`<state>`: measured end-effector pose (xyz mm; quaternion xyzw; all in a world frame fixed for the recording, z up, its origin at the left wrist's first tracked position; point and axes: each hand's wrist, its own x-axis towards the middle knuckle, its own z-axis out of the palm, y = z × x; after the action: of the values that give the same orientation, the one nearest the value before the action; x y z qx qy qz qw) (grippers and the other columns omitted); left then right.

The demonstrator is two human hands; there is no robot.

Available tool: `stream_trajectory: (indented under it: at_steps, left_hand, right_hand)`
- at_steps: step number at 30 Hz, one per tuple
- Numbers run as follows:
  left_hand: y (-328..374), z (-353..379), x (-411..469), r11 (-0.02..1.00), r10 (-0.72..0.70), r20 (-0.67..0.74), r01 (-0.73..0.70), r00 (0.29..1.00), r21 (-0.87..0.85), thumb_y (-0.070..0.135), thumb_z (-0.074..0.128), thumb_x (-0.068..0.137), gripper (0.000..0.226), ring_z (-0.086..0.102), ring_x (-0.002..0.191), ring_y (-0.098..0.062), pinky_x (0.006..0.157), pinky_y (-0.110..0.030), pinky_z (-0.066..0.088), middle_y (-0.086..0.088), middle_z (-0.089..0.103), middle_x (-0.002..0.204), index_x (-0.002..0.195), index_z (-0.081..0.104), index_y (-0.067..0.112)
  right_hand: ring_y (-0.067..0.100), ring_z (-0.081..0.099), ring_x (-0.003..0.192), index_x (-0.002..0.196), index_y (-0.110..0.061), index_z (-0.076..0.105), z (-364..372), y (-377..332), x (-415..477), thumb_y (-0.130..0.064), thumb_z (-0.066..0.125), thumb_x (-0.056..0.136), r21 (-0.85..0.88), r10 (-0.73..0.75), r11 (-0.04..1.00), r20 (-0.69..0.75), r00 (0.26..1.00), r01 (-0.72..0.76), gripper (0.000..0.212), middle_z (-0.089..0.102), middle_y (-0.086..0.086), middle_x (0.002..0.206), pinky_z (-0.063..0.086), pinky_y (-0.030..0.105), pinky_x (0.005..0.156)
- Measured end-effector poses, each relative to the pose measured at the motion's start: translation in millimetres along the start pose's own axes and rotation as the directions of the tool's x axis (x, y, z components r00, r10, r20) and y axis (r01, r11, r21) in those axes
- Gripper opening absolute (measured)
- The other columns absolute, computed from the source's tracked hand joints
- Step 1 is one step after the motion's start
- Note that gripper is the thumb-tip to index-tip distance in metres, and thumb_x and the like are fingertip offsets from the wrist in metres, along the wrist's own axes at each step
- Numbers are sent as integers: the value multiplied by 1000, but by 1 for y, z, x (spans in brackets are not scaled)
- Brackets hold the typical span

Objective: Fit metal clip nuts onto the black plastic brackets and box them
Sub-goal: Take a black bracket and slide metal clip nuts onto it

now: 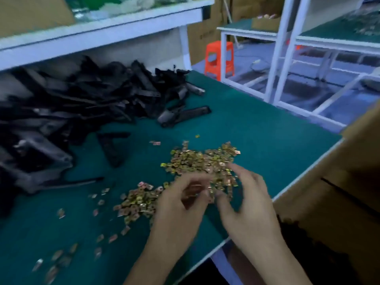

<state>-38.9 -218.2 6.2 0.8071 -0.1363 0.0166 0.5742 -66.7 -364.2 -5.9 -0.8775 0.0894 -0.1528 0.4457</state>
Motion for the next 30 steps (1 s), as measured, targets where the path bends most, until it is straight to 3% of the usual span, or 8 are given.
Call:
stream_trajectory:
  at_steps: [6,10,12,18,22,25,28,30]
  left_hand:
    - [-66,-142,-7,938,-192,-538,314,821,145,12,69,93,32,59,105,-2,78,-22,49,16,62,112,111,64,38]
    - [-109,-219,-9,882,-328,-747,470,578,-24,16,71,93,41,60,89,-24,72,-38,53,-8,56,107,126,47,22]
    - [-118,-236,1,864,-423,-725,482,544,-142,28,73,92,52,59,80,-21,61,-34,50,-5,55,100,129,36,24]
    - [-137,-257,36,853,-494,-698,444,519,-275,25,78,88,58,67,87,-23,82,-48,60,5,52,98,122,31,26]
    - [-133,-258,41,778,-621,-587,318,519,-542,9,71,87,49,57,75,-15,53,-22,51,-1,56,99,128,46,19]
    - [-115,-258,31,740,-649,-528,294,548,-605,7,64,87,24,44,68,-17,52,-30,39,2,53,88,93,62,30]
    - [-99,-259,13,697,-617,-392,243,682,-674,7,58,86,36,50,62,-16,55,-32,40,7,55,67,61,62,33]
    - [-98,-261,0,583,-551,-211,192,807,-789,11,66,78,17,50,56,-15,52,-28,45,2,51,68,69,63,26]
  right_hand:
    - [28,-8,152,152,-49,10,100,-68,22,-76,64,73,-304,-77,887,644,761,347,99,-1,-4,163,7,58,122]
    - [28,14,146,150,-47,19,131,-89,26,-72,70,70,-394,-24,818,705,709,420,98,22,-3,152,21,53,116]
    - [20,29,137,144,-48,33,132,-92,30,-65,73,74,-404,-43,821,660,750,402,83,35,-9,135,31,46,111]
    - [7,52,107,114,-47,61,137,-101,39,-43,79,81,-349,-79,851,654,752,393,38,52,-18,108,45,32,97]
    - [-1,60,74,91,-39,70,139,-103,46,-32,75,87,-325,-113,858,636,764,398,10,61,-18,85,49,16,68]
    - [1,62,71,87,-37,68,142,-109,53,-36,73,89,-336,-73,865,653,754,374,6,65,-16,80,53,24,69]
    - [2,60,67,78,-35,65,146,-115,61,-45,69,91,-304,-83,884,644,760,354,17,64,-15,78,47,22,60]
    - [2,59,70,77,-33,63,149,-120,66,-45,67,92,-302,-87,882,652,753,363,19,63,-14,81,44,22,60]
